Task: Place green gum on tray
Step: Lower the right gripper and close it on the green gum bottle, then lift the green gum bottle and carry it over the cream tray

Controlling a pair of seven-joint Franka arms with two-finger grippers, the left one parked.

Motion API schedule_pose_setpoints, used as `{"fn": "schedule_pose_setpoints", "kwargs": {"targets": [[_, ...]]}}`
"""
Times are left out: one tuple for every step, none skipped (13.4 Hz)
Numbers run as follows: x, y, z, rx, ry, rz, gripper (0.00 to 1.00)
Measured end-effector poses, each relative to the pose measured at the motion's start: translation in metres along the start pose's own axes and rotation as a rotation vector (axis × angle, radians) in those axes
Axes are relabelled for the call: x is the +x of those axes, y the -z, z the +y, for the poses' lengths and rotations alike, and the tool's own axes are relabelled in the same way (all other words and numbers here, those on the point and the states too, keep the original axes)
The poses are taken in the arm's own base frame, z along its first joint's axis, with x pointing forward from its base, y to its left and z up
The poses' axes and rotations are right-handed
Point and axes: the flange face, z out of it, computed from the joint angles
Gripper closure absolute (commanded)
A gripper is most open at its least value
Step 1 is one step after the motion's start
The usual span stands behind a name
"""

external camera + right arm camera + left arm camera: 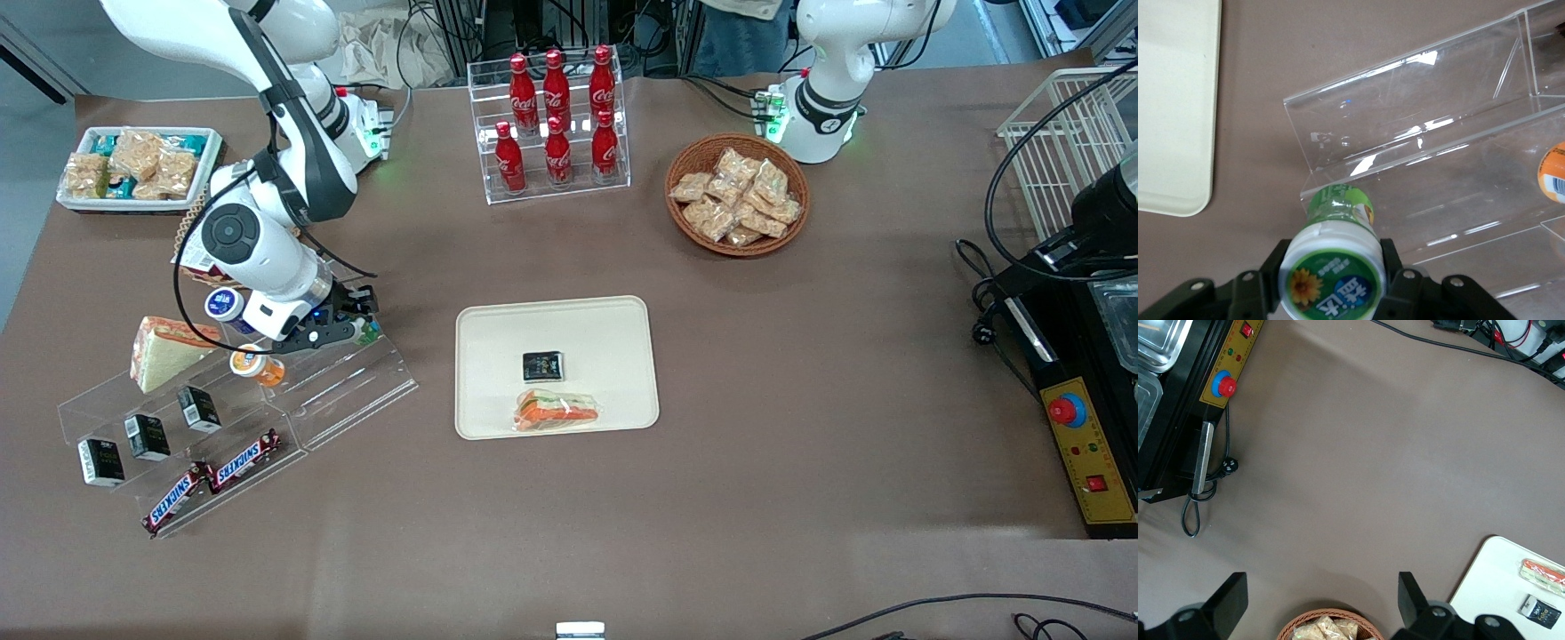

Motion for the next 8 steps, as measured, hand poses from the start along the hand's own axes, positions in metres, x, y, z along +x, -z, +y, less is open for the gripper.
{"fn": "schedule_pose_setpoints", "kwargs": {"targets": [[0.000, 0.006, -0.002, -0.001, 0.003, -0.003, 0.96], [0.001, 0.014, -0.006, -0.002, 0.009, -0.009, 0.96], [0.002, 0.023, -0.013, 0.004, 0.011, -0.015, 0.96], [0.004, 0.032, -0.021, 0.015, 0.004, -0.017, 0.96], [0.005, 0.039, -0.030, 0.027, -0.005, -0.015, 0.96], [0.005, 0.043, -0.042, 0.032, -0.016, -0.011, 0.96], [0.004, 0.044, -0.055, 0.033, -0.032, -0.010, 0.96], [0.002, 0.043, -0.070, 0.032, -0.051, -0.012, 0.96]]}}
